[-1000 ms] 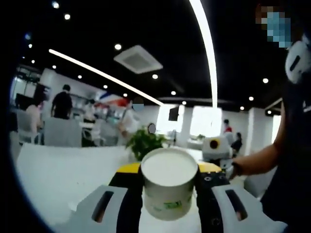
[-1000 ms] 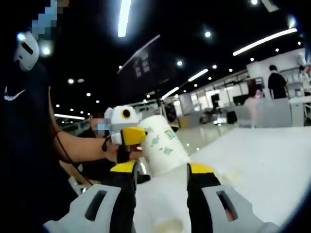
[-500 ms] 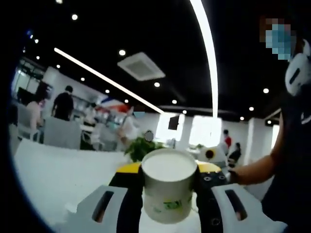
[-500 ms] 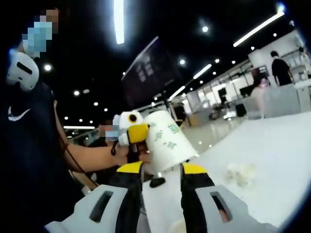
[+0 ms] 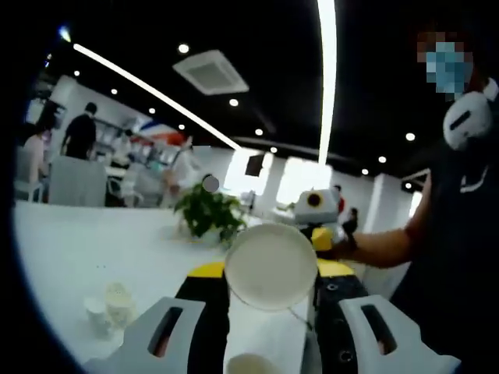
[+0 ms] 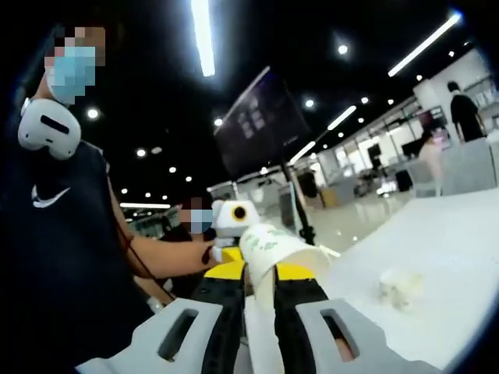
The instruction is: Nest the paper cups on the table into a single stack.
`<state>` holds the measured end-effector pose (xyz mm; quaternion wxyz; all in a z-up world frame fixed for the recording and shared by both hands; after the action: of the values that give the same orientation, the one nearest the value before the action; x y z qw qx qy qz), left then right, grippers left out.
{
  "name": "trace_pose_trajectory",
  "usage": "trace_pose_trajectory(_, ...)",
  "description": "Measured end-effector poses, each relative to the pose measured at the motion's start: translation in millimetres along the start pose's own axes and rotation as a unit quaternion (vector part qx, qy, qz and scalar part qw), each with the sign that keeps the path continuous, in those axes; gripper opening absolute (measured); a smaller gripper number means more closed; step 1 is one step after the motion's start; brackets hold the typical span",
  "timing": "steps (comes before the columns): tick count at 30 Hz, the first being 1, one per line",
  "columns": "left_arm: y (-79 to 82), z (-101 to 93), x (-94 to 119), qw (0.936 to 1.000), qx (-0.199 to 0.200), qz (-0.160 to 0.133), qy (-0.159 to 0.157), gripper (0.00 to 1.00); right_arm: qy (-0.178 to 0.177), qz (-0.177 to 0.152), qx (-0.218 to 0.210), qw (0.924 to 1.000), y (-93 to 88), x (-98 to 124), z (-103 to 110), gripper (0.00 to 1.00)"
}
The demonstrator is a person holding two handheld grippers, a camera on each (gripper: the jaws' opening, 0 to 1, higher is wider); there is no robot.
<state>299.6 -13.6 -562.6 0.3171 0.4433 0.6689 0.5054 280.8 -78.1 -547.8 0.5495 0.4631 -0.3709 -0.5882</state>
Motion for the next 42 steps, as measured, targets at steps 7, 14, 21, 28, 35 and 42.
trace_pose_trajectory(7, -0.4, -3.2, -1, 0.9999, -0.008, 0.001, -0.007, 0.39, 0.024, -0.006, -0.007, 0.9997, 7.9, -5, 4, 0.03)
trace_pose_trajectory(14, -0.5, 0.8, -3, 0.9995, -0.029, 0.005, 0.008, 0.38, 0.039, 0.001, -0.020, 0.9990, 12.0, -8, 9, 0.00)
trace_pose_trajectory(21, -0.5, 26.7, -7, 0.9968, -0.056, 0.049, 0.028, 0.63, -0.007, 0.011, -0.022, 0.9997, 22.3, -25, 3, 0.00)
trace_pose_trajectory(28, -9.8, 53.5, 9, 0.9826, -0.125, 0.084, 0.110, 0.93, -0.112, 0.052, 0.013, 0.9923, 32.0, -6, -9, 0.00)
trace_pose_trajectory(35, -14.7, 68.9, 36, 0.9594, -0.129, 0.075, 0.240, 0.98, -0.096, 0.150, 0.006, 0.9840, 34.8, 7, -1, 0.00)
trace_pose_trajectory(42, -32.2, 72.8, 63, 0.9384, -0.119, 0.106, 0.306, 0.98, -0.115, 0.301, 0.029, 0.9463, 33.5, 5, -10, 0.00)
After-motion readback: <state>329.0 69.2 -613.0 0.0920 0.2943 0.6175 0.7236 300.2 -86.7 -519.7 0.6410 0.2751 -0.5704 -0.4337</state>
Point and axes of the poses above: the point that each gripper's makers call its tool centre point, and the gripper's own axes: x roughly backward along the fingers, z roughly to its left, y roughly out of its top, the point moved 2 cm from there along x, roughly backward along the fingers, and after that the axes turned 11 degrees about y, right-handed, at the moved point
